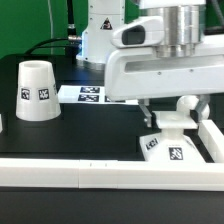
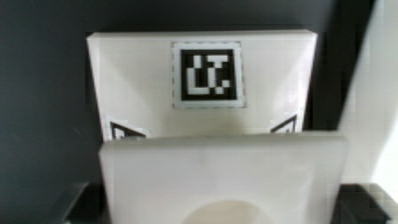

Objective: Assemble lamp

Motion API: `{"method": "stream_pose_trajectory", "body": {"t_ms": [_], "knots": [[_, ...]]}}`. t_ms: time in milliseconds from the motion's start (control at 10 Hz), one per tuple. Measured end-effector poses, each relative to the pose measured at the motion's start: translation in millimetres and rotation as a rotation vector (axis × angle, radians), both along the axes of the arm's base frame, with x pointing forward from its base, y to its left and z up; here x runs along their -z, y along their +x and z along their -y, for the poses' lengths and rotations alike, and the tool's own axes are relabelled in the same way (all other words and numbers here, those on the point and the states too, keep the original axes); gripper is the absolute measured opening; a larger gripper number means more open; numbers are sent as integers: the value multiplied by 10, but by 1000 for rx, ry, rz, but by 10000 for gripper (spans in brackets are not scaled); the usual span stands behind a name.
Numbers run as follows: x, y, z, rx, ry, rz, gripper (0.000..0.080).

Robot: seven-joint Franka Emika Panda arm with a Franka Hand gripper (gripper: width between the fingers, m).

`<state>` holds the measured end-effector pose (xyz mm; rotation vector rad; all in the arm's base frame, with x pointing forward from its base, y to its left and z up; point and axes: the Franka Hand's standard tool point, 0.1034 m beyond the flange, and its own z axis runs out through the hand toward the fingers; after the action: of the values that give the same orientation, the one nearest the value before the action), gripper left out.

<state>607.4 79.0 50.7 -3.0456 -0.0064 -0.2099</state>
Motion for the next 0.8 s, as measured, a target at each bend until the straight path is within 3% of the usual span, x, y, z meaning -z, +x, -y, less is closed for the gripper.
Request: {"method": "stream_pose_trajectory", "body": {"t_ms": [300, 800], "knots": [[-6, 209, -102, 13, 10, 23, 534], [-8, 199, -105, 18, 9, 21, 534]]}}
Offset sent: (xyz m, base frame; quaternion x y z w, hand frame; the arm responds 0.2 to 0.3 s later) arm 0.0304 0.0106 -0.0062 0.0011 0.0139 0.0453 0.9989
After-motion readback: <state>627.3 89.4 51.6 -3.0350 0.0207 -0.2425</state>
